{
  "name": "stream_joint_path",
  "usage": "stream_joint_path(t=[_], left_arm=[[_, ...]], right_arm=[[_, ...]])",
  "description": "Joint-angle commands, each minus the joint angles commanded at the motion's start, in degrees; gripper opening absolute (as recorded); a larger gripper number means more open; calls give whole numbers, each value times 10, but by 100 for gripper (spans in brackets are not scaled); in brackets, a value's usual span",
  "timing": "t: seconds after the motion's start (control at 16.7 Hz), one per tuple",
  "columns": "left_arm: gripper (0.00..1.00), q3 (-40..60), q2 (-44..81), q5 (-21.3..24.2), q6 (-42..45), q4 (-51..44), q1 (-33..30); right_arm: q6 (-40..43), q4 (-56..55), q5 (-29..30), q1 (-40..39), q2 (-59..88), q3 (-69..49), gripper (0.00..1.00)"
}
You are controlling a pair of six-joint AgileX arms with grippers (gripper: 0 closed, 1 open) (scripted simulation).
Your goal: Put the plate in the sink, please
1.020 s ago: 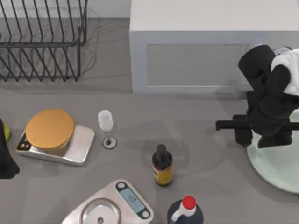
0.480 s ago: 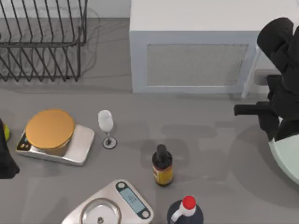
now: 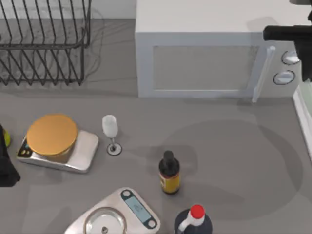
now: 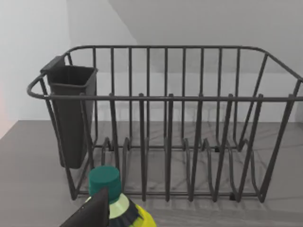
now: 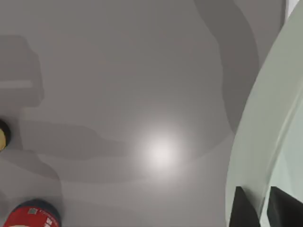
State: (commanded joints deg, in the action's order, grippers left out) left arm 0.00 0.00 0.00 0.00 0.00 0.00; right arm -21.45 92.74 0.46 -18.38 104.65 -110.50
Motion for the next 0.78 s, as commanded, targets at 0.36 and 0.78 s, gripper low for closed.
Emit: stream_joint_path(t=[0.36,0.78], left_arm=[[100,0,0,0,0,0,0],[100,0,0,0,0,0,0]], right_arm=[[-3,60,1,-19,35,-121,0],[0,63,6,-9,28,-140,0]])
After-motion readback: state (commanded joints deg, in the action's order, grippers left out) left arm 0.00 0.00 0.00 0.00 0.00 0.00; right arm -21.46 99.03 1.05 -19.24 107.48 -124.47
